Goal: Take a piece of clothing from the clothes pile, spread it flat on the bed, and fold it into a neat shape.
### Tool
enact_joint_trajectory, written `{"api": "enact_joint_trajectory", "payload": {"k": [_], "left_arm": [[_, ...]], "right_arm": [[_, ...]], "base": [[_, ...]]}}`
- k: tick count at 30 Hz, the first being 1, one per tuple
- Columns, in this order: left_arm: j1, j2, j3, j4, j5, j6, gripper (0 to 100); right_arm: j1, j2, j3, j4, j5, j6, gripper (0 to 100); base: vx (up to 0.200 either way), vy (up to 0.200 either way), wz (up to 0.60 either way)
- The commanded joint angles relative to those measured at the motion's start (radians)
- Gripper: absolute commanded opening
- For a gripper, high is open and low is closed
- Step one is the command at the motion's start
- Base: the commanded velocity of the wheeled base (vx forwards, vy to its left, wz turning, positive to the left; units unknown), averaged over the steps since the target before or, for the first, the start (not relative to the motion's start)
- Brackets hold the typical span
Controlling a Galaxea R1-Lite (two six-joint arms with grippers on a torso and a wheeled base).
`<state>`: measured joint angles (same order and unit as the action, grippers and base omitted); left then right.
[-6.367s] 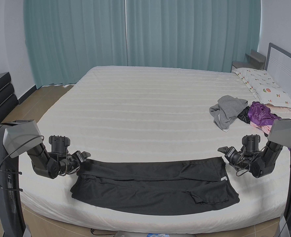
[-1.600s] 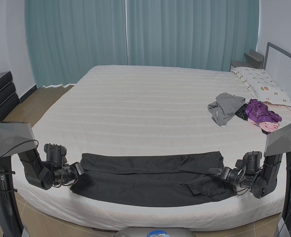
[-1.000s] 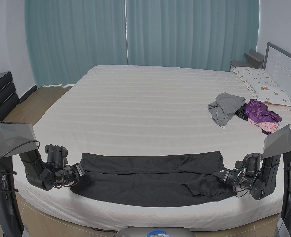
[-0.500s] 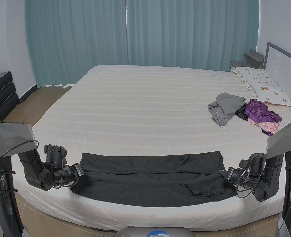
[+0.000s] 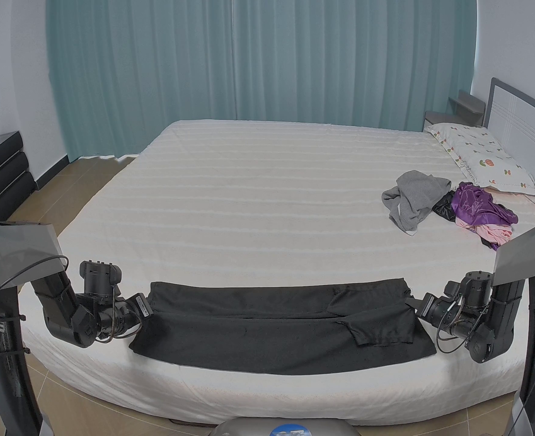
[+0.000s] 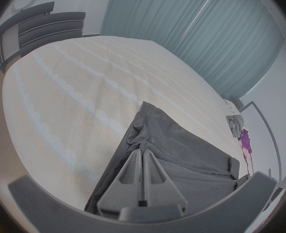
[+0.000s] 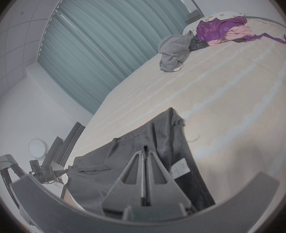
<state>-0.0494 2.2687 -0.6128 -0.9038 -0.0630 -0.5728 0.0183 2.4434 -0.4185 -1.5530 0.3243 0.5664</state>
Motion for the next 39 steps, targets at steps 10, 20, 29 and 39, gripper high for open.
{"api": "enact_joint_trajectory", "payload": {"k": [10, 20, 29, 39], "left_arm": [[-0.009, 0.087, -0.076, -0.001, 0.005, -0.002, 0], [-0.018, 0.103, -0.088, 0.002, 0.038, -0.001, 0], [-0.020, 0.100, -0.088, 0.005, 0.038, -0.002, 100], [0.013, 0.003, -0.041, 0.003, 0.025, -0.047, 100]], "right_arm": [[0.011, 0.089, -0.117, 0.053, -0.024, -0.003, 0], [0.026, 0.114, -0.129, 0.054, -0.036, -0.005, 0], [0.026, 0.105, -0.117, 0.037, -0.036, 0.000, 100], [0.008, 0.040, -0.051, -0.012, -0.034, 0.059, 100]], "base": [[0.000, 0.000, 0.00], [0.000, 0.000, 0.00], [0.000, 0.000, 0.00], [0.000, 0.000, 0.00]]}}
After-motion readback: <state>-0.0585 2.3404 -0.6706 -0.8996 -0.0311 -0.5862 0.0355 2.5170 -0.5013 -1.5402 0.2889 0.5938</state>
